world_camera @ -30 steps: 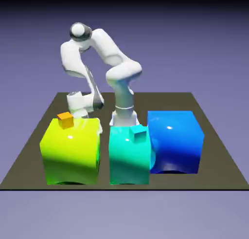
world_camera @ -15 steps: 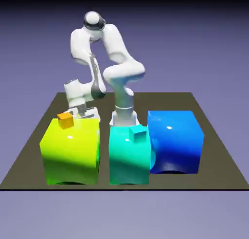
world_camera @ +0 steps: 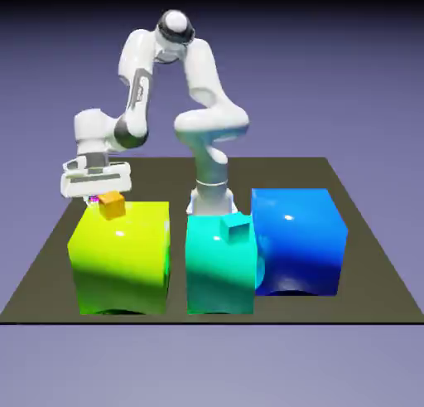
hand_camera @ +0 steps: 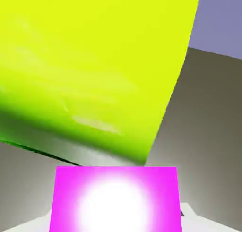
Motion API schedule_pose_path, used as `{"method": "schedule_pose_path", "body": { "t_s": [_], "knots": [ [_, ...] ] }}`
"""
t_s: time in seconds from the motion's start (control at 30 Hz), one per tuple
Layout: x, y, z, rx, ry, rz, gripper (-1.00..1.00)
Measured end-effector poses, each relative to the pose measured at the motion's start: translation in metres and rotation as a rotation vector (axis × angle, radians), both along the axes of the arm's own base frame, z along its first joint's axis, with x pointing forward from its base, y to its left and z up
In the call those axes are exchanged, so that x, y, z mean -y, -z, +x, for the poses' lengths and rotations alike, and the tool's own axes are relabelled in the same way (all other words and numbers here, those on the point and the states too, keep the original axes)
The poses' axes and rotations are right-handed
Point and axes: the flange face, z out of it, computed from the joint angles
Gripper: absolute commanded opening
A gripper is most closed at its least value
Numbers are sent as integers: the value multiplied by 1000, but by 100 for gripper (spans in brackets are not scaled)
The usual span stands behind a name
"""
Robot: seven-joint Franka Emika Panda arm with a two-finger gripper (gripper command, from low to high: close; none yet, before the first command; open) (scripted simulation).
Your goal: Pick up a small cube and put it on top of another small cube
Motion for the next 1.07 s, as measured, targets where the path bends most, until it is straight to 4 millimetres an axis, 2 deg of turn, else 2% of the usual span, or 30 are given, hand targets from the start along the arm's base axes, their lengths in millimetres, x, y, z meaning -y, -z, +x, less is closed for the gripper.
{"method": "schedule_pose_path", "body": {
  "t_s": [0.2,0.23,0.33,0.43,0.53,0.67,0.77,0.8,0.83,0.93,0.97,1.03,1.07],
  "knots": [
    [22,-60,20,94,63,20,-100],
    [15,-70,39,94,11,18,-100],
    [-33,-99,108,75,-218,8,-100],
    [-98,-127,169,62,-455,3,-100],
    [-169,-141,211,32,-679,-7,-100],
    [-267,-151,244,-20,-968,-27,-100],
    [-343,-155,253,-65,-1180,-47,-100],
    [-356,-154,253,-82,-1222,-56,-100],
    [-356,-154,253,-82,-1222,-56,-100],
    [-375,-100,256,-80,-1224,-53,-100],
    [-377,-88,255,-82,-1222,-56,100],
    [-377,-88,255,-81,-1221,-57,100],
    [-373,-106,256,-79,-1225,-53,100]
  ]
}}
